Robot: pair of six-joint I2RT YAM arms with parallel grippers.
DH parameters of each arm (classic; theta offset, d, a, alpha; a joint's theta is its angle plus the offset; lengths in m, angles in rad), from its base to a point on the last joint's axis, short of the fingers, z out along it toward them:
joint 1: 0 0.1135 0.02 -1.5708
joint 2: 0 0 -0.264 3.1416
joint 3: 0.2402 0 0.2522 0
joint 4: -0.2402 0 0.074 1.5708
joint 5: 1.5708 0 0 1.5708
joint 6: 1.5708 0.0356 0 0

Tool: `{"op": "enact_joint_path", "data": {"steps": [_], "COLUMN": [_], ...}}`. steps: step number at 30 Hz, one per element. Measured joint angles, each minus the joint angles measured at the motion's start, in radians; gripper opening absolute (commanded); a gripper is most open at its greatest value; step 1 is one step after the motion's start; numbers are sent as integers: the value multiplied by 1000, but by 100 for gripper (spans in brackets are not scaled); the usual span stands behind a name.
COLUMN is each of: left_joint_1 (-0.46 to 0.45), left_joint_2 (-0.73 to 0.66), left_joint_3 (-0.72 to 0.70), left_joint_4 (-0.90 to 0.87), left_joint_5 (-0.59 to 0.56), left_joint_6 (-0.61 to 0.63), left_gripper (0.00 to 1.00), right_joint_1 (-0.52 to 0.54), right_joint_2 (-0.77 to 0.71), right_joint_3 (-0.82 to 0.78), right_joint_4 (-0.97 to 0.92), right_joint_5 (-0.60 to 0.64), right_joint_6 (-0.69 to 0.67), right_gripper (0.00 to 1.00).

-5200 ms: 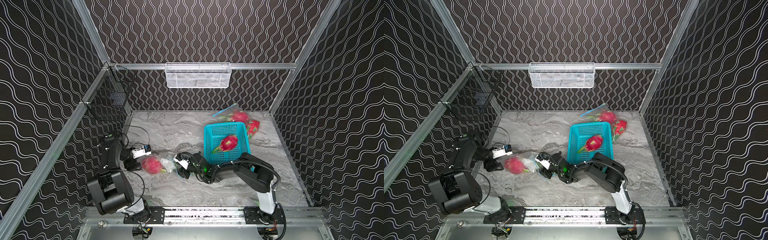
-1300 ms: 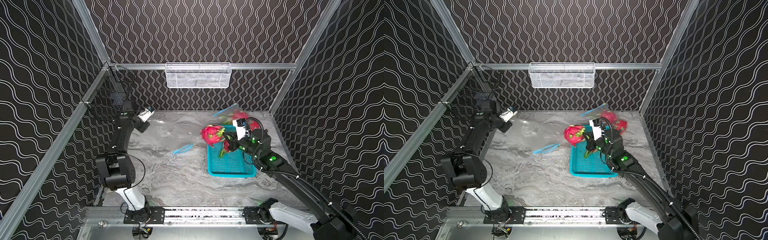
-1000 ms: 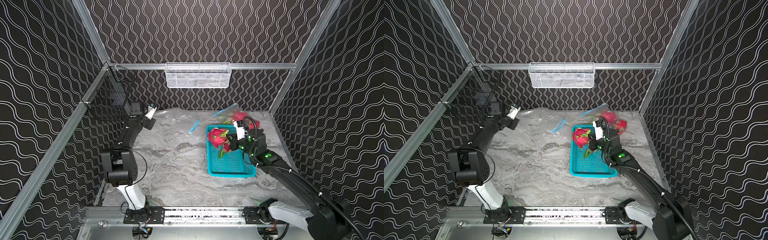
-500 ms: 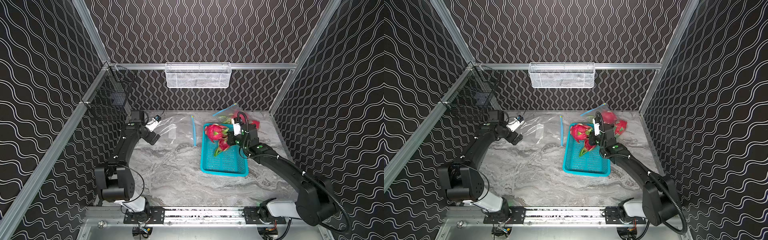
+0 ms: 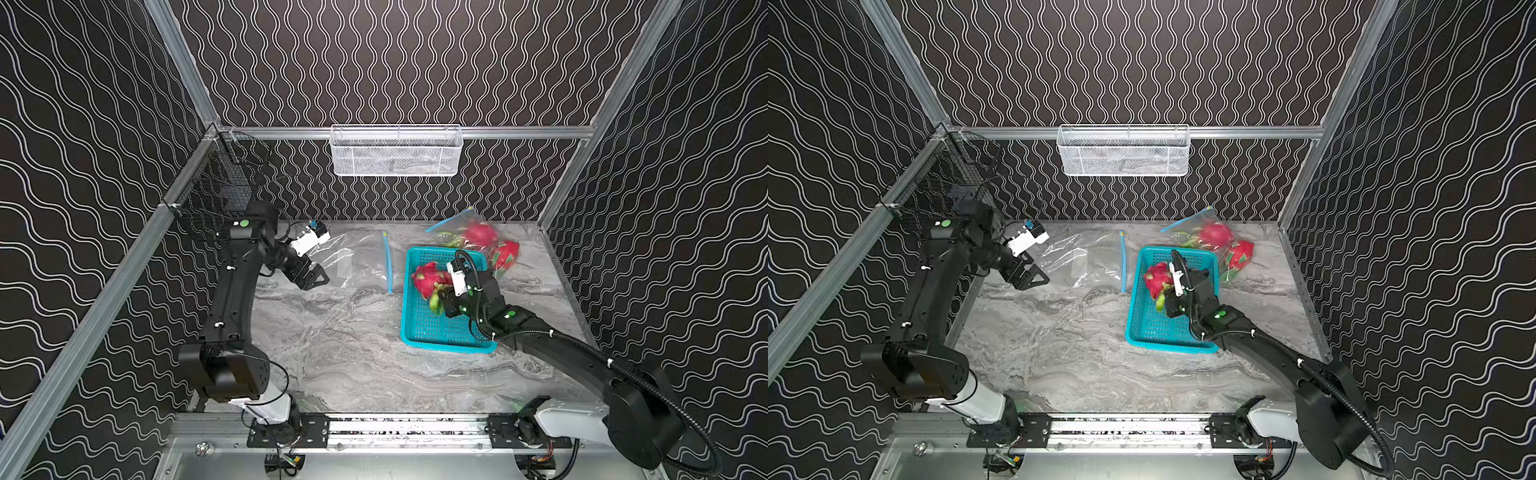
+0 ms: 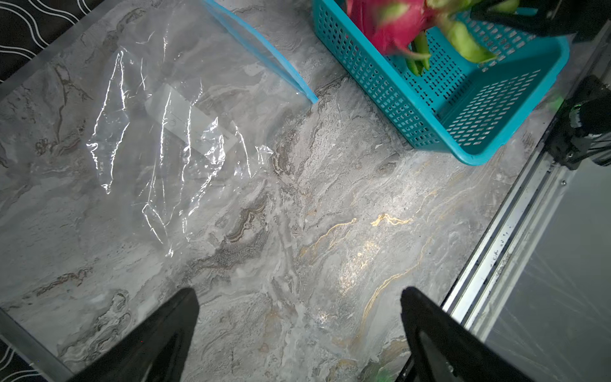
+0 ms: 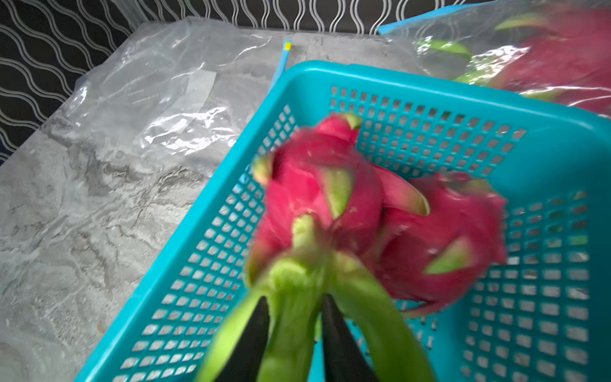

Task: Open the zip-top bag and take out the dragon fruit
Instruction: Place the zipper food storage bag at the center of the board, then pick up the zipper food storage bag at the center of the board.

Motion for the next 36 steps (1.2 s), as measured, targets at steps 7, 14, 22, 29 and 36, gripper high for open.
{"op": "enact_joint_path", "data": {"steps": [7, 14, 22, 29, 36], "left_joint_1": [0, -2, -2, -2, -2], "left_joint_2": [-26, -19, -29, -47, -60], "left_joint_3": [-38, -86, -193, -284, -333], "left_joint_4": [31, 91, 156, 196, 225], "left_joint_5": [29, 39, 40, 10, -27], "left_joint_6": [-76, -139, -182, -181, -154], "left_gripper": [99, 99, 99, 99, 99], "right_joint_1": [40, -111, -528, -807, -852], "right_joint_2": [-77, -168, 22, 293, 492], "right_joint_3": [89, 281, 568, 585, 462], "right_joint_4": [-147, -255, -303, -280, -200], "right_joint_5": [56, 71, -69, -208, -328], "right_joint_6": [36, 41, 64, 198, 319], "right_gripper": [99, 99, 99, 98, 97]}}
